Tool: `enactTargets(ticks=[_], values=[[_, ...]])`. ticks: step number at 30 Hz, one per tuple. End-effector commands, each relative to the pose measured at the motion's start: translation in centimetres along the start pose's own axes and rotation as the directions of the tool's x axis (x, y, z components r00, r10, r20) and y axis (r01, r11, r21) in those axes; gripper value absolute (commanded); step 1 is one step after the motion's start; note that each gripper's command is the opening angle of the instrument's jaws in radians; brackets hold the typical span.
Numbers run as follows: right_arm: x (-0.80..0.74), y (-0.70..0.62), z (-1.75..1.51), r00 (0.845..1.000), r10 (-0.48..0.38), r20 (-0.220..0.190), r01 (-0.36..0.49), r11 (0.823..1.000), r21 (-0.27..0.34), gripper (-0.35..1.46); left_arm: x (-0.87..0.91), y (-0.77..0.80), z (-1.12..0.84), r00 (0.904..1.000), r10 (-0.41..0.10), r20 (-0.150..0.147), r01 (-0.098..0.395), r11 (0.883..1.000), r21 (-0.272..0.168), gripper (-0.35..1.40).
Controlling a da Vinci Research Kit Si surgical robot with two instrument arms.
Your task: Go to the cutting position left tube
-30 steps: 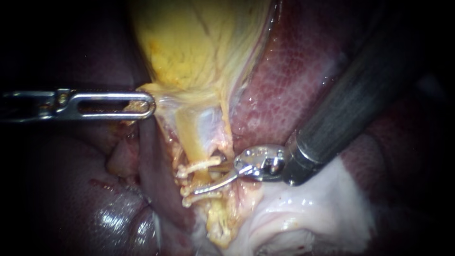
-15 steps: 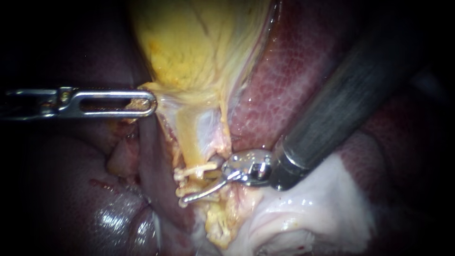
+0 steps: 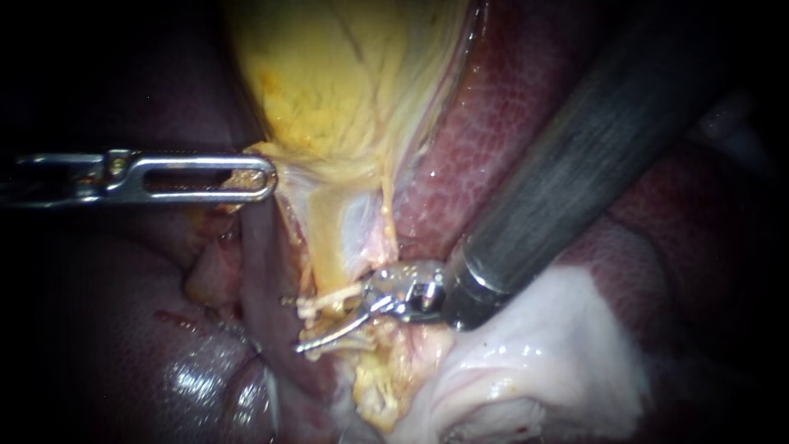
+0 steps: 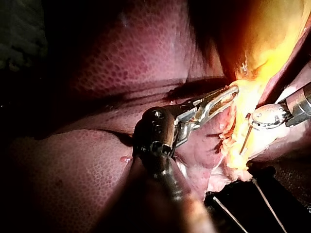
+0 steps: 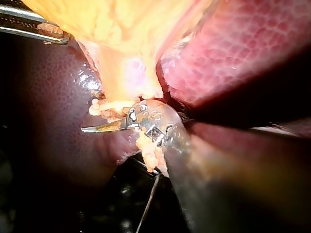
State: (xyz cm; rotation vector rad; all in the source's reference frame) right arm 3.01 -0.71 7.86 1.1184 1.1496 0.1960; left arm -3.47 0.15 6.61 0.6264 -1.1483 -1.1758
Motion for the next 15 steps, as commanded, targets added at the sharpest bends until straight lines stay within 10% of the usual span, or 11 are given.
enactTargets(ticks=[1,15], values=[[0.00,0.01,0.00,1.000,0.000,-0.003,0.000,1.000,0.001,1.33,0.00,0.00,0.00,1.0000,0.000,0.000,0.000,1.000,0.000,-0.35],[-0.01,0.01,-0.01,1.000,-0.001,-0.004,0.001,1.000,-0.001,1.33,0.00,0.00,-0.01,1.0000,0.000,0.000,0.000,1.000,0.000,-0.35]])
